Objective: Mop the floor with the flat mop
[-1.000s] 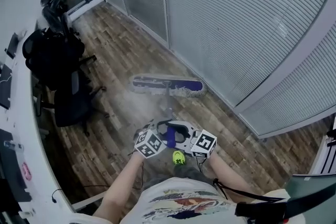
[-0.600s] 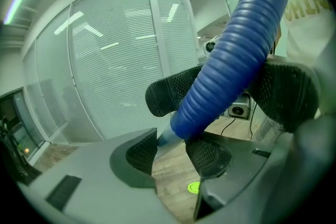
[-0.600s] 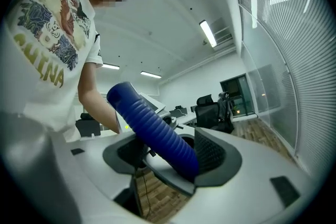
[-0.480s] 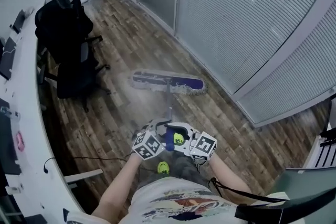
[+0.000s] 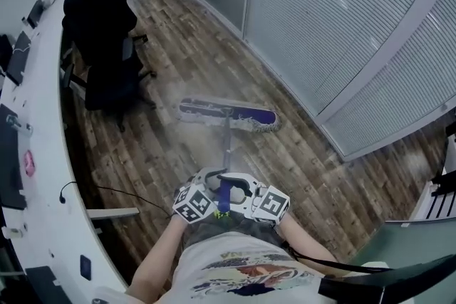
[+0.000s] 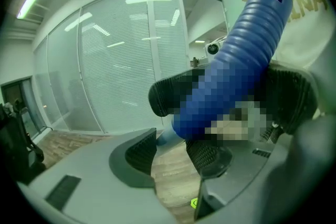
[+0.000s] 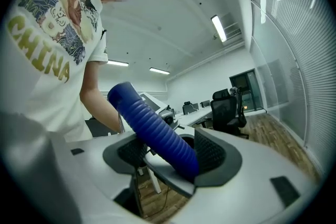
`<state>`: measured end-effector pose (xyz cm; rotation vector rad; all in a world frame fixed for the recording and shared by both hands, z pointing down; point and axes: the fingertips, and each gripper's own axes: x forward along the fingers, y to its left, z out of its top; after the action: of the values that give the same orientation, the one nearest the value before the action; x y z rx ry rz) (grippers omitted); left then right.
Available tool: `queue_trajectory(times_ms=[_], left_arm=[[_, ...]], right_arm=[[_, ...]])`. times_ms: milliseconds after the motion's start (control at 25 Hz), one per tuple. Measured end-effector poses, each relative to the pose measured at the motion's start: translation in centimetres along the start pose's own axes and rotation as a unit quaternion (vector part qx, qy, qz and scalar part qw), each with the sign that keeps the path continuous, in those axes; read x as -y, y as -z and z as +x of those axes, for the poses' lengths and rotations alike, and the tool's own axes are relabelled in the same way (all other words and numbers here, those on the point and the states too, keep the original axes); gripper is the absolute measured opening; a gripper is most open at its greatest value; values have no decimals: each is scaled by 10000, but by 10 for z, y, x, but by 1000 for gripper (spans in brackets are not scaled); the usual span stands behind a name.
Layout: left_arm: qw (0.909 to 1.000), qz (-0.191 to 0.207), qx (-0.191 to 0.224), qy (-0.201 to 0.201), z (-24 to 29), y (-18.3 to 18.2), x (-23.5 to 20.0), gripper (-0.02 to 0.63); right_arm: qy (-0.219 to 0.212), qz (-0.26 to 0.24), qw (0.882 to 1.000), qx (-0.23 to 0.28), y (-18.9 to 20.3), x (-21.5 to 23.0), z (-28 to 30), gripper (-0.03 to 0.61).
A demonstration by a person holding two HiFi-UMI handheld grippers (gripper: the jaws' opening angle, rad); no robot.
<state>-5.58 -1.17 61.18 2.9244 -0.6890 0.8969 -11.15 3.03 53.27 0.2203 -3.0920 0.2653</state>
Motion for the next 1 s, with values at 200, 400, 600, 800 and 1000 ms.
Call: queue_trajectory(times_ms=[200, 400, 600, 800, 1000], left_arm=[[9999, 125, 38, -58, -6, -6, 39, 152], [9982, 483, 303, -159, -3, -20, 93, 152], [9966, 539, 532, -337, 1, -37, 147, 152], [9981, 411, 369, -257, 6, -31, 179, 152], [9987, 334, 331, -216, 14, -32, 164, 152]], right_arm=[[-59, 11, 10000, -50, 5, -35, -19, 256], [-160, -7, 9998, -141, 14, -76, -53, 256], [-327, -208, 9991, -187, 21, -118, -94, 255], [-468, -383, 9975, -379, 37, -142, -112, 255], [-494, -442, 9975, -239, 34, -126, -110, 255]])
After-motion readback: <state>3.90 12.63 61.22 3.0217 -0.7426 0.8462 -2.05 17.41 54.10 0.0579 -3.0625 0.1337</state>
